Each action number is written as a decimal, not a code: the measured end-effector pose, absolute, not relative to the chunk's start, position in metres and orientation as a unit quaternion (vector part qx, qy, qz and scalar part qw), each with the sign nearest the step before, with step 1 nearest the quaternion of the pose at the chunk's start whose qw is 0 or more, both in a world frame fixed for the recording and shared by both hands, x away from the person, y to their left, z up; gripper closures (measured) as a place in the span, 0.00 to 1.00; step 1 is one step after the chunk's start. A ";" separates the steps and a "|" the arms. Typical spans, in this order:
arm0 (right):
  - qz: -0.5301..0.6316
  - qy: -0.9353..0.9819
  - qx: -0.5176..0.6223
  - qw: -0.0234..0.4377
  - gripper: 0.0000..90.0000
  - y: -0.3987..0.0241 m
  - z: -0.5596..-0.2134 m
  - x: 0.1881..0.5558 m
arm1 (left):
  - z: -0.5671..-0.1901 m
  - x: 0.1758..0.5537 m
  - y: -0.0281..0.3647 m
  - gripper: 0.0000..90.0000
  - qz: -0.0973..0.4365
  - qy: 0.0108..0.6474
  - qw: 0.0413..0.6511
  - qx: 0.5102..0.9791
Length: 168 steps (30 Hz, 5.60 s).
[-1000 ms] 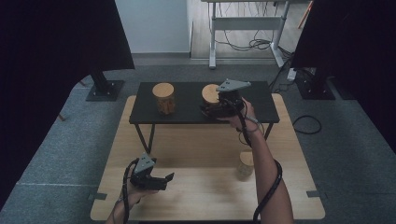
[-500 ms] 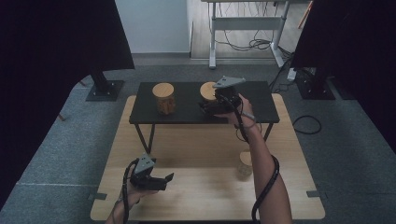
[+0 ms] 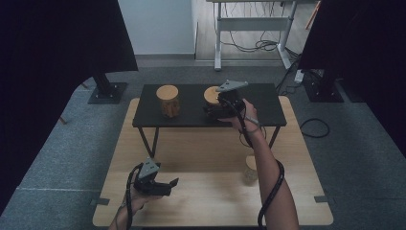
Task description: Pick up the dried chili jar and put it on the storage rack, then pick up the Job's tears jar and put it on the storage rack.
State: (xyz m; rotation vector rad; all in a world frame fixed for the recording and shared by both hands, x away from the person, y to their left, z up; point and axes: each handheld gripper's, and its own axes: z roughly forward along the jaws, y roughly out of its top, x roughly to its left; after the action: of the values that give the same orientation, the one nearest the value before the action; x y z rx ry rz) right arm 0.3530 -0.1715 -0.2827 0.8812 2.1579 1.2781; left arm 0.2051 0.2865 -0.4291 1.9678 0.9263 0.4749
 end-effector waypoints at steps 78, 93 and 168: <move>0.489 0.754 0.343 0.274 0.05 -0.215 -0.317 0.258 | -0.432 0.208 0.289 0.06 0.184 0.380 0.436 0.795; 0.510 0.748 0.332 0.266 0.05 -0.231 -0.351 0.220 | -0.433 0.210 0.288 0.06 0.180 0.378 0.432 0.799; 0.473 0.754 0.405 0.209 0.00 -0.246 -0.447 0.172 | -0.432 0.207 0.286 0.06 0.188 0.378 0.426 0.800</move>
State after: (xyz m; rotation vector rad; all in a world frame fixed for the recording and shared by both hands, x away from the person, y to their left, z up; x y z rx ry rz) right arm 0.1724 -0.2463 -0.4475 1.1276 2.0979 1.3152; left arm 0.2068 0.2860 -0.4317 2.0008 0.9461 0.4690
